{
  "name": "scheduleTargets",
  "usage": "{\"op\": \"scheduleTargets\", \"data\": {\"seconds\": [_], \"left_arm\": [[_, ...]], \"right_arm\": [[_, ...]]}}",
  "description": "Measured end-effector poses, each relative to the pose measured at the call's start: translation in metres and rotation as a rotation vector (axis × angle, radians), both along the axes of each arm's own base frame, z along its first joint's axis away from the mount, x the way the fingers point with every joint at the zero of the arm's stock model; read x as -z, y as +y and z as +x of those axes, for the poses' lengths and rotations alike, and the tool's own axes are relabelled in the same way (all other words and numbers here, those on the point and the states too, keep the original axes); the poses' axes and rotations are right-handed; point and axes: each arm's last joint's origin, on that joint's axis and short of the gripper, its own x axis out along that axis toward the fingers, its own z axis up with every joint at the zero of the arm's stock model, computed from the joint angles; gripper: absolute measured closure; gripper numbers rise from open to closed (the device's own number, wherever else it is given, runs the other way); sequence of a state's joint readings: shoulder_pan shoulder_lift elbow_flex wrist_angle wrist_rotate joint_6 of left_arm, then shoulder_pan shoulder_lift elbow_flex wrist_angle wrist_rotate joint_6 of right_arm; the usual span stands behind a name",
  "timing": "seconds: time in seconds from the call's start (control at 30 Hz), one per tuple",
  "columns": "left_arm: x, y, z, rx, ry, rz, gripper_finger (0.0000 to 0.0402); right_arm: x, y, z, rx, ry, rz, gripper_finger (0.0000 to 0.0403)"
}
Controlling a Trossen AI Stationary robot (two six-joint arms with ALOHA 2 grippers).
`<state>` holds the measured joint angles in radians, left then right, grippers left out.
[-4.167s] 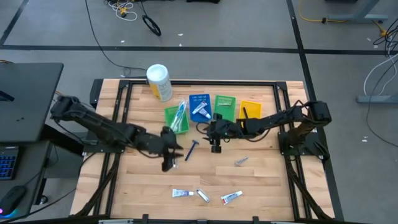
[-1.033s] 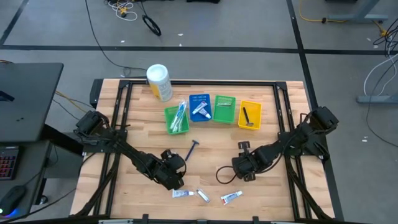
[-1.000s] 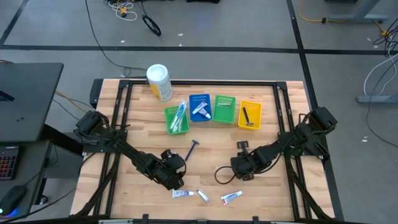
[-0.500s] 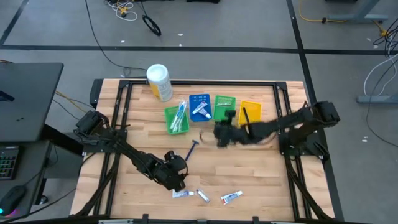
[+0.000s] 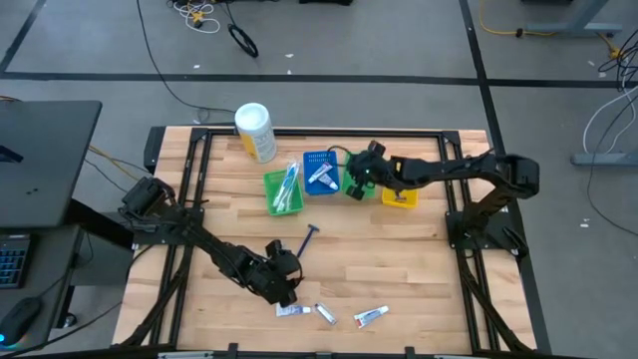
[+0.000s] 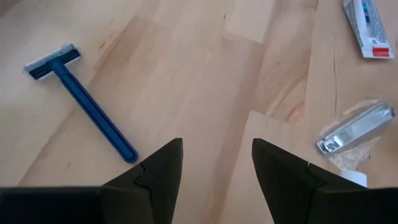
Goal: Pick & Place Travel size toiletries
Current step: Put the silver nail cutter into the right green basket
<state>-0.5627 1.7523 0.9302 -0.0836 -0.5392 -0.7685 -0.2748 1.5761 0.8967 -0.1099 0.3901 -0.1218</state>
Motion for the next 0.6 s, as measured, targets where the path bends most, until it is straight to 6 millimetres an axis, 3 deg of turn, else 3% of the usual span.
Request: {"op": "scheduleTargets", "data": {"seconds": [0.2, 0.43, 0.6], "left_arm": [[-0.001, 0.006, 0.006, -0.007, -0.017, -0.007, 0.0198], [-0.002, 0.014, 0.012, -0.009, -0.016, -0.043, 0.0198], [-0.002, 0.016, 0.013, -0.003, -0.009, -0.055, 0.0198]], "right_arm": [[0.003, -0.016, -0.005, 0.025, -0.010, 0.064, 0.0332], [0.028, -0.021, -0.001, 0.021, 0.076, 0.101, 0.0295], [0.031, -0.019, 0.000, 0.044, 0.061, 0.122, 0.0260]]}}
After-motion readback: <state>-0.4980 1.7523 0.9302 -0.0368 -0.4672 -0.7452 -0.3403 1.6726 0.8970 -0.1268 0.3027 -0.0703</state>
